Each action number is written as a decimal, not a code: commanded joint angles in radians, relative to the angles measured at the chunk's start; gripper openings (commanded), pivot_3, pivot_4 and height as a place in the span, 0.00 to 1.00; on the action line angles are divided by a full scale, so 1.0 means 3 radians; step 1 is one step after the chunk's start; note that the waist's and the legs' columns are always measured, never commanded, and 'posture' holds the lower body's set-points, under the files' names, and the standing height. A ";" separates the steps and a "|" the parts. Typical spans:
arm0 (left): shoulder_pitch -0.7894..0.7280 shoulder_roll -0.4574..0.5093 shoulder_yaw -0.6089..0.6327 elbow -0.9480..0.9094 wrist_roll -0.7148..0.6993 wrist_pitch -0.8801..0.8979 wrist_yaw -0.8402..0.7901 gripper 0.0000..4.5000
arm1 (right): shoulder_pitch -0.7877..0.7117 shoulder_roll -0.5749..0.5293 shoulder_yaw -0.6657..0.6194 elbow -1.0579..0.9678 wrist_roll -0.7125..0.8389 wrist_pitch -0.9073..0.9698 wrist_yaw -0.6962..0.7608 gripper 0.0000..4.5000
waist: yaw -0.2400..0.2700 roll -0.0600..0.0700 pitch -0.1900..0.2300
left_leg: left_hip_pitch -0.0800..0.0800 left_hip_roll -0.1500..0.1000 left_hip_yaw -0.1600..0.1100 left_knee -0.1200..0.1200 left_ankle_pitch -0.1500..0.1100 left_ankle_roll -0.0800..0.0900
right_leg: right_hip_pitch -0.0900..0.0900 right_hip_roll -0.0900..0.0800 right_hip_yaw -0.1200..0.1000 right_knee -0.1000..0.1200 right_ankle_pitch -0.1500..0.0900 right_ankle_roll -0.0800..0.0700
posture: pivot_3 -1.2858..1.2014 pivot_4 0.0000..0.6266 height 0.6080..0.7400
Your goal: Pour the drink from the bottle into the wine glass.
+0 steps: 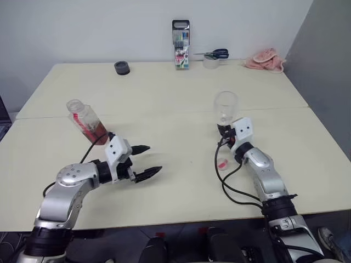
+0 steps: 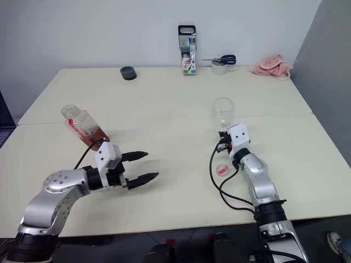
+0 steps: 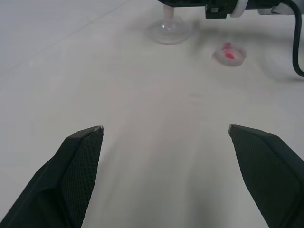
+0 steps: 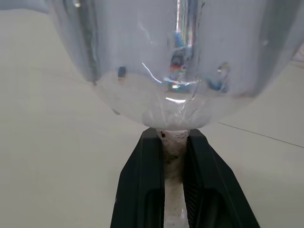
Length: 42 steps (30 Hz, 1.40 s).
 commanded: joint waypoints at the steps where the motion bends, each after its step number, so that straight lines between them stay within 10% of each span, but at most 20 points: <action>1: 0.0173 0.0063 0.0342 -0.0280 -0.0121 0.0086 0.0173 1.00 | -0.0325 0.0268 0.0238 0.0124 0.0088 0.0006 0.0333 0.05 | -0.0009 0.0003 0.0004 | -0.0001 0.0006 0.0003 -0.0001 0.0000 0.0000 | -0.0003 0.0002 0.0001 0.0000 0.0000 -0.0001 | 0.52 0.24 1.00; 19: 0.0413 0.0153 0.0790 -0.0488 -0.0228 0.0191 0.0407 1.00 | -0.0994 0.0832 0.0417 0.1830 -0.0251 -0.0908 0.0653 0.05 | 0.0041 0.0007 0.0011 | -0.0005 -0.0010 -0.0006 -0.0002 0.0000 -0.0003 | -0.0001 -0.0010 -0.0008 -0.0001 -0.0002 -0.0006 | 0.52 0.24 1.00; 31: 0.0140 0.0061 0.0580 -0.0356 -0.0191 -0.0079 0.0376 1.00 | -0.0880 0.0764 0.0375 0.1582 -0.0232 -0.0840 0.0744 0.96 | 0.0039 0.0008 0.0012 | -0.0008 -0.0011 -0.0007 -0.0002 0.0000 -0.0003 | -0.0002 -0.0011 -0.0008 -0.0003 -0.0003 -0.0006 | 0.52 0.24 1.00; 42: 0.0060 -0.0156 0.0668 -0.0432 -0.0185 -0.0241 0.0660 1.00 | -0.0424 0.0364 0.0452 0.0604 -0.0254 -0.0478 0.0970 1.00 | 0.0044 0.0007 0.0012 | -0.0010 -0.0012 -0.0008 -0.0002 0.0000 -0.0003 | -0.0002 -0.0012 -0.0009 -0.0005 -0.0003 -0.0006 | 0.52 0.24 1.00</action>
